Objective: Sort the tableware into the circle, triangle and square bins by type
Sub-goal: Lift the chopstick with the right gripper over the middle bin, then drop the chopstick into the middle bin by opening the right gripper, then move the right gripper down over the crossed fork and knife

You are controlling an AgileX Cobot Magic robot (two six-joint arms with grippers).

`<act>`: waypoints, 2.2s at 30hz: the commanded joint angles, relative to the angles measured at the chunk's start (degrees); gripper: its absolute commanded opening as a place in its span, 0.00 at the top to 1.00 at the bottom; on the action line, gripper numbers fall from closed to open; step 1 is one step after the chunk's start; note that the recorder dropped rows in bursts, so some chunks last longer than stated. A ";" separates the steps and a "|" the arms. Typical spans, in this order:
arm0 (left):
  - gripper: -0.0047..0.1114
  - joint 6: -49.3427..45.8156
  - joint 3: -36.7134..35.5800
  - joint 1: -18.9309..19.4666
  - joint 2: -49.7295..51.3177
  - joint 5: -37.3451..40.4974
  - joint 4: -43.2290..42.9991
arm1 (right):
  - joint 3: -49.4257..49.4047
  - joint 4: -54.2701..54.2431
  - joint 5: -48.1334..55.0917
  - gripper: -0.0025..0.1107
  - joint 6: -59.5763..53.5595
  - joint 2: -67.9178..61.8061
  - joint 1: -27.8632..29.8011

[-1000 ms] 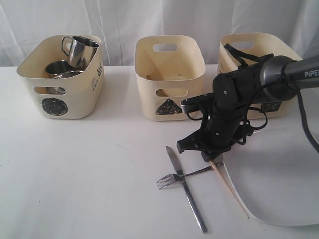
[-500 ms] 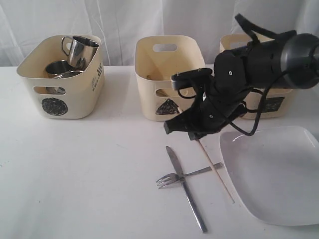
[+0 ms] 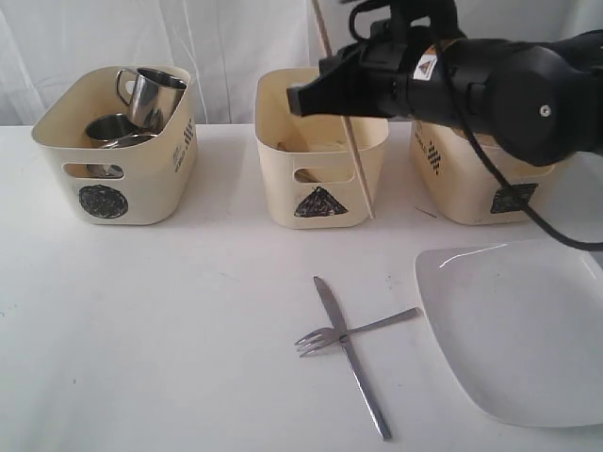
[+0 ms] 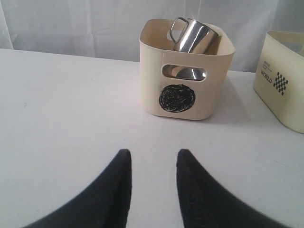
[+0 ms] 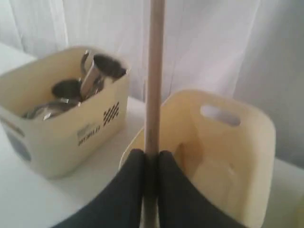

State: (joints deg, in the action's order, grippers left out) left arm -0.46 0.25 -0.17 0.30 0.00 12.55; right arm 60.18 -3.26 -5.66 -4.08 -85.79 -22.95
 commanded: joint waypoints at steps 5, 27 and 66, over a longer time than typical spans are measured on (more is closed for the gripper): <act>0.64 0.46 -0.25 0.12 -0.30 0.00 0.27 | -0.36 -4.54 -23.15 0.98 -1.11 -2.02 4.44; 0.64 0.46 -0.25 0.12 -0.30 0.00 0.27 | 13.71 -7.06 -28.29 0.98 -1.67 -20.28 6.93; 0.64 0.46 -0.25 0.12 -0.30 0.00 0.27 | 10.52 -7.06 24.50 0.70 -11.40 -14.81 6.71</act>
State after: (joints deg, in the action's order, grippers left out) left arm -0.46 0.25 -0.17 0.30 0.00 12.55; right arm 73.71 -10.44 11.50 -11.40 -103.47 -16.59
